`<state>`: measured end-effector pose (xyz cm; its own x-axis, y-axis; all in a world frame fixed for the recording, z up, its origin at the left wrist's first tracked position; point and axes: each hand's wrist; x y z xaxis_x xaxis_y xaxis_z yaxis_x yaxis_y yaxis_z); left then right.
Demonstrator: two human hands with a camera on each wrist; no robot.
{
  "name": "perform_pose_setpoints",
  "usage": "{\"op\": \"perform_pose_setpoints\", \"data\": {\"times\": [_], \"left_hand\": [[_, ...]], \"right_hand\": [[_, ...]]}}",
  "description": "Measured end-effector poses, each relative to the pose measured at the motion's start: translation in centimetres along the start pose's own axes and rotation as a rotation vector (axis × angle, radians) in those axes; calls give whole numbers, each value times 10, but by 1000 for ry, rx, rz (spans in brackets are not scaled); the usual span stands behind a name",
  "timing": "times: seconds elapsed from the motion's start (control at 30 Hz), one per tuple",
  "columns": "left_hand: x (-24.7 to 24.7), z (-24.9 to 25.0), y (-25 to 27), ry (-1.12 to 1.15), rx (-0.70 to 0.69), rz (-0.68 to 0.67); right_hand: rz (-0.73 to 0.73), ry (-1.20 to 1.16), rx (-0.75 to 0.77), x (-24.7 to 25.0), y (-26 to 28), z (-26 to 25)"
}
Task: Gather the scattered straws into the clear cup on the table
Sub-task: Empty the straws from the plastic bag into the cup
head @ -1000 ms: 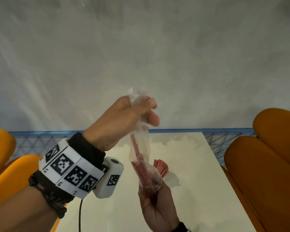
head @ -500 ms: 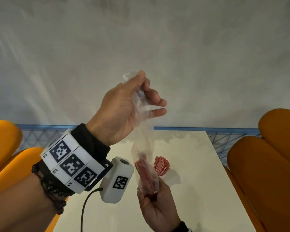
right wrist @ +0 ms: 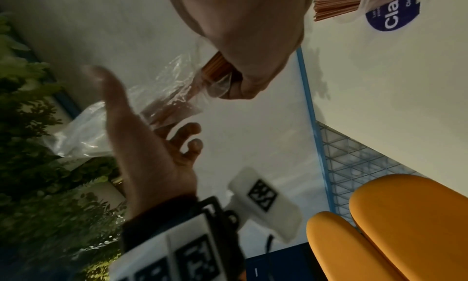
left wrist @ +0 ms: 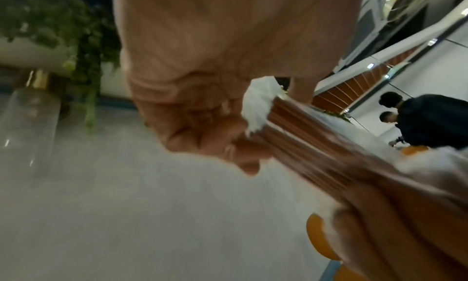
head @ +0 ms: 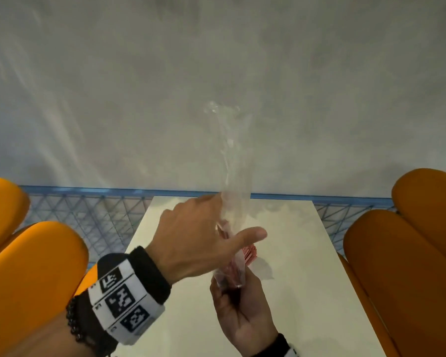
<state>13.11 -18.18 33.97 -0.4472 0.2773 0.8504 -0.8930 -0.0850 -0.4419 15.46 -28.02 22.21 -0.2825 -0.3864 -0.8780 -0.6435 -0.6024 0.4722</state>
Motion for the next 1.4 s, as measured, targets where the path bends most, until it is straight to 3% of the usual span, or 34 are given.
{"op": "perform_pose_setpoints", "data": {"times": [0.13, 0.2, 0.33, 0.4, 0.53, 0.63, 0.77, 0.87, 1.0, 1.1, 1.13, 1.2, 1.3, 1.37, 1.4], "left_hand": [[-29, -17, 6, 230, 35, 113], [-40, -21, 13, 353, 73, 216], [-66, -29, 43, 338, 49, 298], [-78, -35, 58, 397, 151, 276], [-72, -47, 67, 552, 286, 279], [-61, -63, 61, 883, 441, 332], [-60, -94, 76, 1291, 719, 138], [-109, -104, 114, 1151, 877, -72], [-195, -91, 161, 895, 1048, -646], [-218, -89, 169, 367, 930, -926], [-218, -91, 173, 131, 853, -955], [-217, -97, 175, -208, 664, -861], [-219, -106, 182, -282, 83, -629], [-233, -113, 195, -212, -212, -781], [-242, -118, 204, -211, -204, -896]], "right_hand": [[34, 134, 67, -6, 5, 3], [122, 304, 118, -3, 4, 7], [279, 613, 257, 21, -12, 9], [330, 704, 303, 33, -15, 6], [255, 860, 381, 57, -11, -7], [284, 936, 431, 75, -7, -23], [416, 914, 470, 98, 3, -49], [573, 912, 520, 125, 17, -76], [710, 991, 557, 146, 36, -101], [735, 1091, 605, 148, 41, -108], [738, 1134, 626, 147, 41, -109], [741, 1229, 666, 147, 39, -114], [740, 1324, 683, 148, 33, -117], [723, 1378, 682, 150, 26, -118], [711, 1412, 683, 151, 23, -118]]}}
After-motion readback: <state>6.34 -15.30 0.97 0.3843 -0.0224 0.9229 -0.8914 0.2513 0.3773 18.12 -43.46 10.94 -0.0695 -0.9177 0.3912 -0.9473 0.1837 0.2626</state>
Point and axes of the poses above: each hand's wrist, its own y-axis away from the middle knuckle, its own x-axis out of the back of the hand, z = x × y, and after that the axes turned 4 degrees about z, right-handed
